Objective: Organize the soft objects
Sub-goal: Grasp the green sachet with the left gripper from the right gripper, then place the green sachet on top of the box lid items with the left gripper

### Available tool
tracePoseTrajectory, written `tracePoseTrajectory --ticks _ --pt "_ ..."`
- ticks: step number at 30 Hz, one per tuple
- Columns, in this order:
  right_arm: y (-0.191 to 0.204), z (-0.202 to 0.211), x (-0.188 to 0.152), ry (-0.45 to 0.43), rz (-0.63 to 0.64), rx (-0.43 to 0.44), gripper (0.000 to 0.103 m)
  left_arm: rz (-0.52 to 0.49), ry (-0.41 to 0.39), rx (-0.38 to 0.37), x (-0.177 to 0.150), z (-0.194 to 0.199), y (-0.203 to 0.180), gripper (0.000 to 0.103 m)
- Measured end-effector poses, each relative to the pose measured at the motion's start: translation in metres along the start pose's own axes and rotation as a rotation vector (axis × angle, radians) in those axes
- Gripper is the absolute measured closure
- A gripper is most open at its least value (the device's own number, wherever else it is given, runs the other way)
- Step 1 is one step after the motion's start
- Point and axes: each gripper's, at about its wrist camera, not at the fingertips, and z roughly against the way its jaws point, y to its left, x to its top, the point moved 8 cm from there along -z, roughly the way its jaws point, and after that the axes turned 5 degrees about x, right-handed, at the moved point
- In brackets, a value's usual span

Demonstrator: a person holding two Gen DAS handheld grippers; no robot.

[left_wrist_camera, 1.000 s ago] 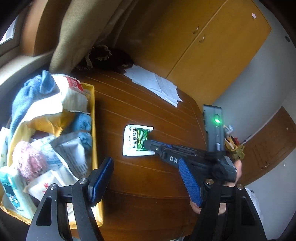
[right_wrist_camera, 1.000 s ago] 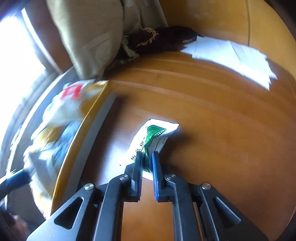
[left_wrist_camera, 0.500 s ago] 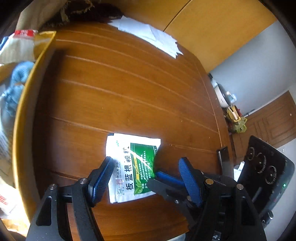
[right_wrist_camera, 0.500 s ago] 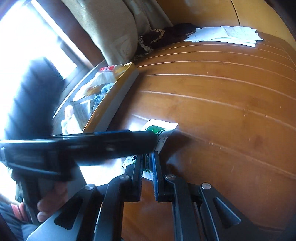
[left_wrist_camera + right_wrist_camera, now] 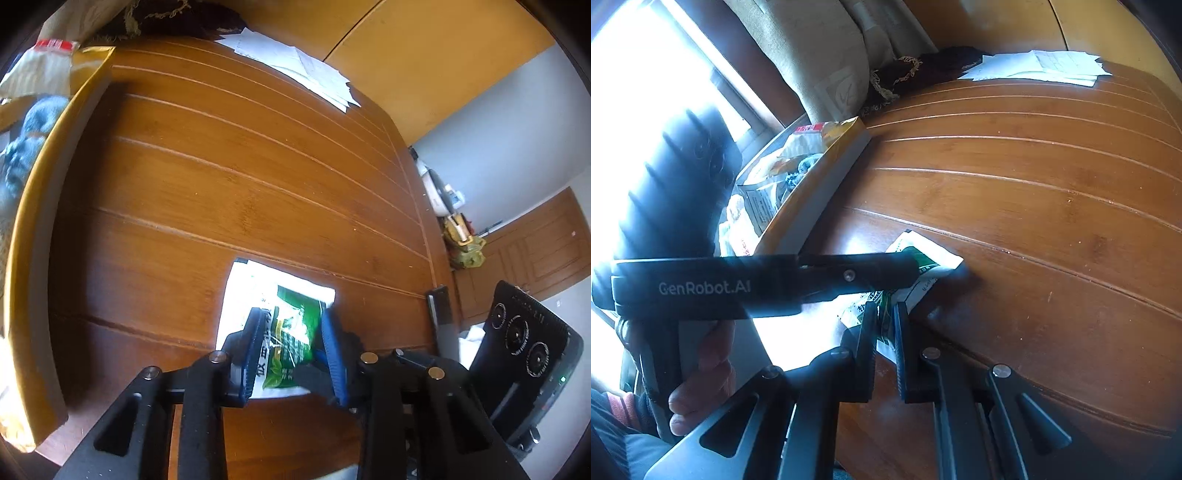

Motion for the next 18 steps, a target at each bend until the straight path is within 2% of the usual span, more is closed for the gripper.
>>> tracePoseTrajectory --ticks 4,7,10,18 --pt "0.014 0.014 0.006 -0.031 0.023 0.018 0.095 0.02 -0.06 -0.04 0.002 0.029 -0.001 0.071" --pt "0.039 0.028 0.014 -0.06 0.082 0.032 0.095 0.021 -0.134 -0.059 0.006 0.068 -0.001 0.072" --pt "0.069 0.033 0.03 -0.088 0.14 0.073 0.095 0.029 -0.222 -0.038 0.014 0.105 0.009 0.072" --pt "0.147 -0.011 0.074 -0.07 0.264 0.177 0.095 0.147 -0.378 0.031 0.042 0.174 0.083 0.072"
